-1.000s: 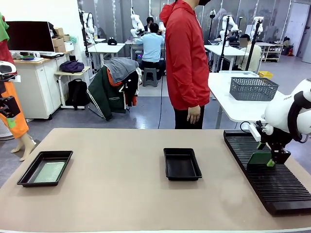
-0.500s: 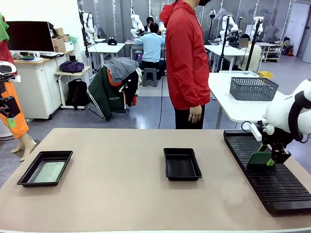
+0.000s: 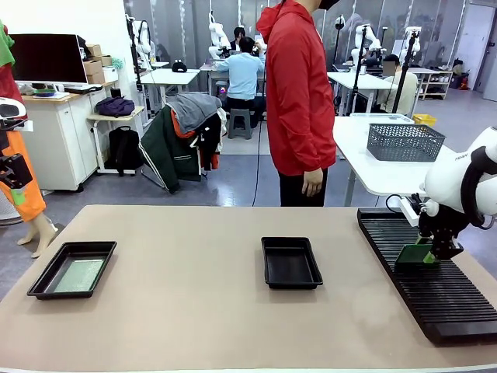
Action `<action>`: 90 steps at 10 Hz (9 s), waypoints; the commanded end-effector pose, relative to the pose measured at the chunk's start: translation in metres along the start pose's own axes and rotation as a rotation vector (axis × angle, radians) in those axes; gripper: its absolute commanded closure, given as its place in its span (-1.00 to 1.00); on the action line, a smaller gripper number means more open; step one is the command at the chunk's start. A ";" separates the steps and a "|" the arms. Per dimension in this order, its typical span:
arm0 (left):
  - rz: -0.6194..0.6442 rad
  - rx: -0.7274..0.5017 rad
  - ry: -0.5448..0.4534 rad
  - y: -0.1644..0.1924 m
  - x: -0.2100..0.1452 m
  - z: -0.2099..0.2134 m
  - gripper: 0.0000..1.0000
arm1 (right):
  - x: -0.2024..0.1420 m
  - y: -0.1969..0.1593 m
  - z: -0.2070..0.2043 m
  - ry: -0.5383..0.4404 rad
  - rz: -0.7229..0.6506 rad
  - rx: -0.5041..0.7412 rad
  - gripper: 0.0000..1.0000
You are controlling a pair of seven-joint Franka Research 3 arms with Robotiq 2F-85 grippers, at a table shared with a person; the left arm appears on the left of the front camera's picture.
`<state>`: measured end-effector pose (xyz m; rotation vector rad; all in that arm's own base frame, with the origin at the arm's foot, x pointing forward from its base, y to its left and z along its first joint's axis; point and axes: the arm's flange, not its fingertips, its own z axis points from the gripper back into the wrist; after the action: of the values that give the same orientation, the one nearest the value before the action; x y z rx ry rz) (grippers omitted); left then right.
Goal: Inspect and transfer BCBs to ESD trays.
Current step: Pick up the Blank PCB from the PCB Rack and place it in the right ESD tray.
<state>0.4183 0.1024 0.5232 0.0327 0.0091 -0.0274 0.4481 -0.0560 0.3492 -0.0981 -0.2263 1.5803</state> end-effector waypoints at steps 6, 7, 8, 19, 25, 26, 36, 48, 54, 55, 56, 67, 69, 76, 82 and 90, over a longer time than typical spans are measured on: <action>0.000 0.002 -0.004 0.001 0.001 -0.001 -1.00 | -0.003 0.003 0.002 0.009 -0.004 0.031 0.66; 0.000 0.002 -0.004 0.001 0.001 -0.001 -1.00 | -0.003 0.003 0.002 0.011 -0.005 0.032 0.93; 0.000 0.002 -0.004 0.001 0.001 -0.001 -1.00 | -0.004 0.004 0.003 0.012 -0.006 0.032 0.86; 0.000 0.002 -0.004 0.001 0.001 -0.001 -1.00 | 0.004 -0.020 0.121 0.015 -0.012 0.041 1.00; 0.000 0.002 -0.004 0.001 0.001 -0.001 -1.00 | 0.009 -0.055 0.268 -0.022 -0.017 0.148 1.00; 0.000 0.002 -0.004 0.001 0.001 -0.001 -1.00 | 0.008 -0.056 0.285 -0.015 -0.021 0.135 1.00; 0.000 0.002 -0.004 0.001 0.001 -0.001 -1.00 | 0.007 -0.055 0.313 -0.010 0.002 0.115 1.00; 0.000 0.002 -0.004 0.001 0.001 -0.001 -1.00 | 0.031 -0.059 0.306 -0.072 -0.234 0.187 0.96; 0.000 0.002 -0.004 0.001 0.001 -0.001 -1.00 | 0.123 -0.042 0.250 -0.207 -0.822 0.403 0.96; 0.000 0.002 -0.004 0.001 0.001 -0.001 -1.00 | 0.136 -0.037 0.234 -0.247 -0.881 0.431 0.96; 0.000 0.002 -0.004 0.001 0.001 -0.001 -1.00 | 0.149 -0.031 0.220 -0.284 -0.964 0.450 0.96; 0.000 0.002 -0.004 0.001 0.001 -0.001 -1.00 | 0.239 0.011 0.067 -0.500 -1.467 0.517 0.96; 0.000 0.002 -0.004 0.001 0.001 -0.001 -1.00 | 0.243 0.013 0.038 -0.549 -1.518 0.521 0.96; 0.000 0.002 -0.004 0.001 0.001 -0.001 -1.00 | 0.251 0.013 -0.040 -0.593 -1.570 0.560 0.96; 0.000 0.002 -0.004 0.001 0.001 -0.001 -1.00 | 0.247 0.013 -0.094 -0.638 -1.590 0.571 0.96; 0.000 0.002 -0.004 0.001 0.001 -0.001 -1.00 | 0.243 0.012 -0.094 -0.610 -1.596 0.602 0.96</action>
<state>0.4183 0.1023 0.5233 0.0326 0.0090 -0.0276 0.4516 0.1945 0.2708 0.8577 -0.1958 -0.0117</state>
